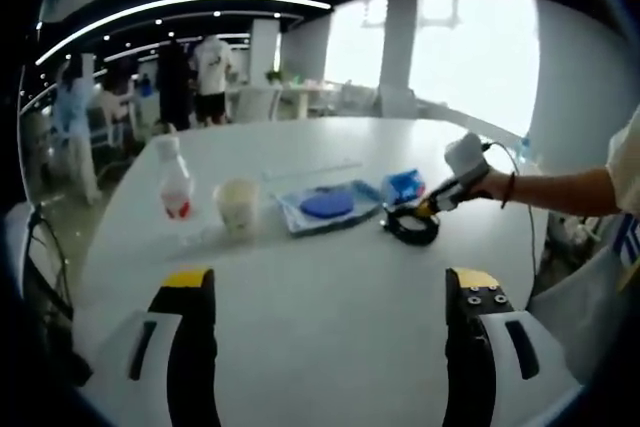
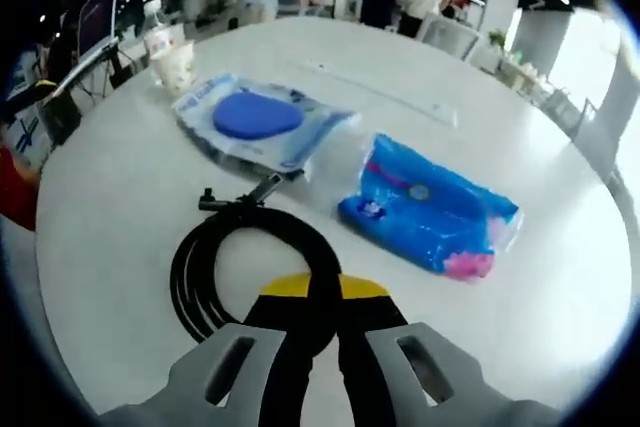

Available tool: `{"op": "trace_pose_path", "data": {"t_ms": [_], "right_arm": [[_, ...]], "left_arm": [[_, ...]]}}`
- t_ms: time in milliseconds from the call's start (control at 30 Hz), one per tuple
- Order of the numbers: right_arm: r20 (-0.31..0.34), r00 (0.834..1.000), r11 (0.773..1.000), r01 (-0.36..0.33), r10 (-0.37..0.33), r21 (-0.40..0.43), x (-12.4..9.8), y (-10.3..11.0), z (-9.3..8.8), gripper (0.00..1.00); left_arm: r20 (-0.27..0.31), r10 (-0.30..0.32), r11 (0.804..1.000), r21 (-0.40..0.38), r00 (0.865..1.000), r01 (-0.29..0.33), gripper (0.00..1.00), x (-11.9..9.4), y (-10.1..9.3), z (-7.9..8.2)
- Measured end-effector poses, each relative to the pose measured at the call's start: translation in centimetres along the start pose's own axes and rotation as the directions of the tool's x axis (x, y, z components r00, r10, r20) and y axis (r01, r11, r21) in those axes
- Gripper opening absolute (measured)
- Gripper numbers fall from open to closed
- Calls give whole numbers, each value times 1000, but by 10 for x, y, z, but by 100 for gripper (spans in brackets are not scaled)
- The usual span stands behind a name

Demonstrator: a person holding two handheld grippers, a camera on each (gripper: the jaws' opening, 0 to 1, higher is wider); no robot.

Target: Arrange the tabletop items into an orderly group along one side of the table until the central work area is clear of visible clutter.

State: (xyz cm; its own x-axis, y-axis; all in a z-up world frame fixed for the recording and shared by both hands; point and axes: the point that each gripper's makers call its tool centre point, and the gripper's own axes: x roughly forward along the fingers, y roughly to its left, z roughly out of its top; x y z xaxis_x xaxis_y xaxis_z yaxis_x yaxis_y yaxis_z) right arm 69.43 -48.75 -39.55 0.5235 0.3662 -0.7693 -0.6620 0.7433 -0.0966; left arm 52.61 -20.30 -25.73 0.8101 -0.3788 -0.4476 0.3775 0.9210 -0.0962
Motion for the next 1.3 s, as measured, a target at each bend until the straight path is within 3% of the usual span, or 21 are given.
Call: {"op": "trace_pose_path", "data": {"t_ms": [200, 333, 467, 633, 1067, 1233, 1300], "right_arm": [[-1, 1000, 1000, 2, -2, 30, 0, -1, 0, 8], [44, 999, 992, 22, -28, 128, -2, -5, 6, 19], [105, 994, 987, 23, -41, 162, -14, -8, 21, 26], [201, 978, 968, 1, -53, 251, -32, -6, 42, 54], [330, 943, 967, -42, -45, 253, -92, 15, 66, 85], [373, 927, 968, -55, -42, 244, -115, 25, 69, 98], [384, 922, 969, -58, -41, 242, -124, 29, 67, 99]], "left_arm": [[-7, -2, 1000, 4, 1000, 2, 93, 1, -1, -1], [-1, 1, 1000, -1, 1000, -1, 94, 1, 0, 0], [11, 11, 1000, -11, 1000, -11, 95, 0, 3, 2], [12, 18, 1000, -6, 1000, -18, 97, 0, 4, 3], [10, 36, 999, 8, 999, -36, 99, -2, 5, 4], [25, 41, 999, -4, 999, -41, 99, -3, 6, 7], [29, 45, 999, -10, 999, -45, 99, -3, 6, 7]]}}
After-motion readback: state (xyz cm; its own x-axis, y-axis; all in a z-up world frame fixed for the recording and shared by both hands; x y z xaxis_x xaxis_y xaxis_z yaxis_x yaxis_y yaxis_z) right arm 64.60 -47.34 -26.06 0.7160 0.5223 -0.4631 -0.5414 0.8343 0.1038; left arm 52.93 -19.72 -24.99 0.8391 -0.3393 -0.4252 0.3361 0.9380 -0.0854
